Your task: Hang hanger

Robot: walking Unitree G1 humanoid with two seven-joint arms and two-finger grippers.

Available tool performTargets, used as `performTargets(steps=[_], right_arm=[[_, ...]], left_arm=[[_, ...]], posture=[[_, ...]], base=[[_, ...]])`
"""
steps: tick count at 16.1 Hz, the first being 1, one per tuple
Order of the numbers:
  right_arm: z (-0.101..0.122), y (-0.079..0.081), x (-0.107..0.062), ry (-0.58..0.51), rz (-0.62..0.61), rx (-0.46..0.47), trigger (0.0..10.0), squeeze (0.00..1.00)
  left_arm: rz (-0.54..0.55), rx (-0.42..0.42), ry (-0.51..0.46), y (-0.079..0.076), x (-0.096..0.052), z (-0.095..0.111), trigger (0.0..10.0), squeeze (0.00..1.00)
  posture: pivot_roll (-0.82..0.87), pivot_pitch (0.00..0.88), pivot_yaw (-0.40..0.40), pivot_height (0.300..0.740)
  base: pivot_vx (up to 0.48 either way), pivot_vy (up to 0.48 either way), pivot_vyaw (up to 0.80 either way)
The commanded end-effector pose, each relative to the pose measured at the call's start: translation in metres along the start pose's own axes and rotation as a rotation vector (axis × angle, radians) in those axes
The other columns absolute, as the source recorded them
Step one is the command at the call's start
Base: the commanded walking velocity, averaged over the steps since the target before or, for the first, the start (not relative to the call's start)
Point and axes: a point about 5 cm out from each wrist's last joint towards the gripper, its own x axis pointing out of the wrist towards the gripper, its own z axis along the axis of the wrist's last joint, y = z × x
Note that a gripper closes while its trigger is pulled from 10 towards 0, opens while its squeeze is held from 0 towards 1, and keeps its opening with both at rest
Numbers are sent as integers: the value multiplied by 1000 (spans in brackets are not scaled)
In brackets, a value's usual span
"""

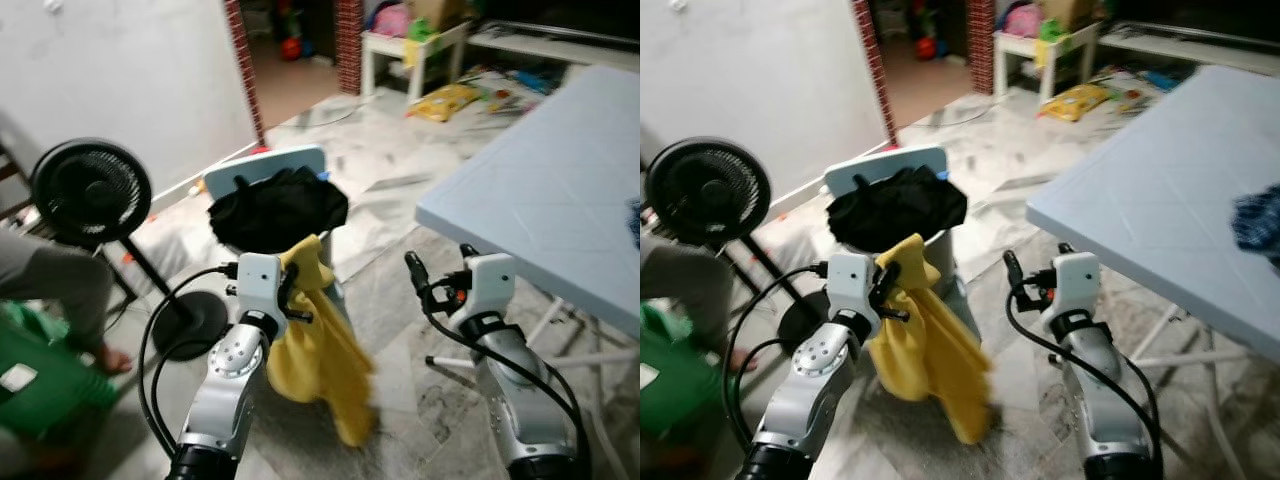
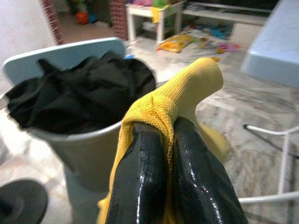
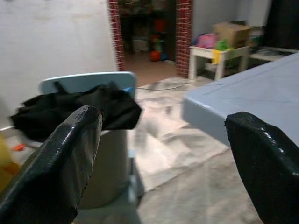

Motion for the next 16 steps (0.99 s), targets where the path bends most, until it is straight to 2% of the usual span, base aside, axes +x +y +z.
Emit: performTargets(steps=[1,15,16], right_arm=[[-1,4,1,4,5,16,10000,0],[-1,3,2,6,11,13,10000,0],[0,3,2,5,11,12,10000,0]], left_arm=[[17,-3,-35,6,-1,8,10000,0],[17,-8,-36,4,1,8,10000,0],[19,-9,-37,4,1,8,10000,0]], posture=[[-175,0,115,740],[-178,0,109,740],[-180,0,108,740]], base=[[0,379,-800],[0,378,-800],[0,0,-800]])
